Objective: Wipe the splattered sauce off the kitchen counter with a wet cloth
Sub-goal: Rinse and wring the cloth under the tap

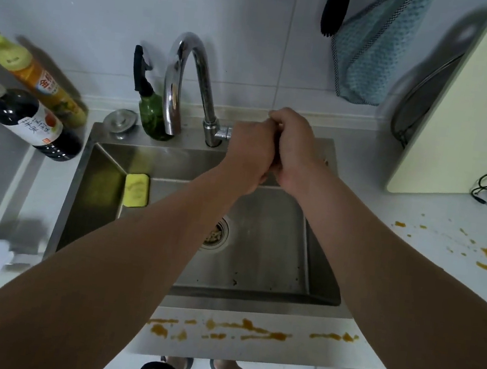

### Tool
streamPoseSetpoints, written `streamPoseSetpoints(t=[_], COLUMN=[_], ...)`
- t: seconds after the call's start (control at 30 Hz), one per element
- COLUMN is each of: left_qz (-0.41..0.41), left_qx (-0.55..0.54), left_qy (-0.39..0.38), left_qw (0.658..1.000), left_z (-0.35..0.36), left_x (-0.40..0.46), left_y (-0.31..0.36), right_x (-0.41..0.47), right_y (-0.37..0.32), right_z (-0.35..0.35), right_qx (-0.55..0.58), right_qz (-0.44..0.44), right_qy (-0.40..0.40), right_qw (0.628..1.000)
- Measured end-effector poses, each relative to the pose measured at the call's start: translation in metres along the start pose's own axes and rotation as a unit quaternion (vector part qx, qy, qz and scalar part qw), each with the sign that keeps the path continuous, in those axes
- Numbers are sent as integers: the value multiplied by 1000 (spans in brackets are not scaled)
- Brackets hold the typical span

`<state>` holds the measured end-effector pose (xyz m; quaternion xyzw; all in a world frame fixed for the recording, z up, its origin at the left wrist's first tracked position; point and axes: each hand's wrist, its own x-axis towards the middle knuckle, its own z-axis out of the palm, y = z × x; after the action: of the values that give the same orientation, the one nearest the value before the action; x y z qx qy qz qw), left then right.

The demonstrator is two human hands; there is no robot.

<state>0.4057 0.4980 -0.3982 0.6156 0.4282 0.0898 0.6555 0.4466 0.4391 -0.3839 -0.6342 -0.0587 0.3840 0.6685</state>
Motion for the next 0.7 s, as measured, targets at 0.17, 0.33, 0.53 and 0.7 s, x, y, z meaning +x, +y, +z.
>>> streamPoseSetpoints(t=[0.17, 0.33, 0.53, 0.7], left_qz=[-5, -112, -202, -137], left_qx=[36, 40, -20, -41], left_qy=[8, 20, -195, -258], left_qw=[999, 993, 960, 955], left_z=[-29, -55, -68, -91], left_x=[6, 8, -1, 8], left_y=[-36, -67, -66, -47], right_x=[16, -1, -11, -16], right_y=[50, 151, 107, 64], right_z=[-32, -52, -17, -17], right_qx=[104, -200, -138, -154], right_qz=[88, 185, 101, -2], right_qy=[-29, 60, -85, 95], right_qw=[990, 960, 982, 983])
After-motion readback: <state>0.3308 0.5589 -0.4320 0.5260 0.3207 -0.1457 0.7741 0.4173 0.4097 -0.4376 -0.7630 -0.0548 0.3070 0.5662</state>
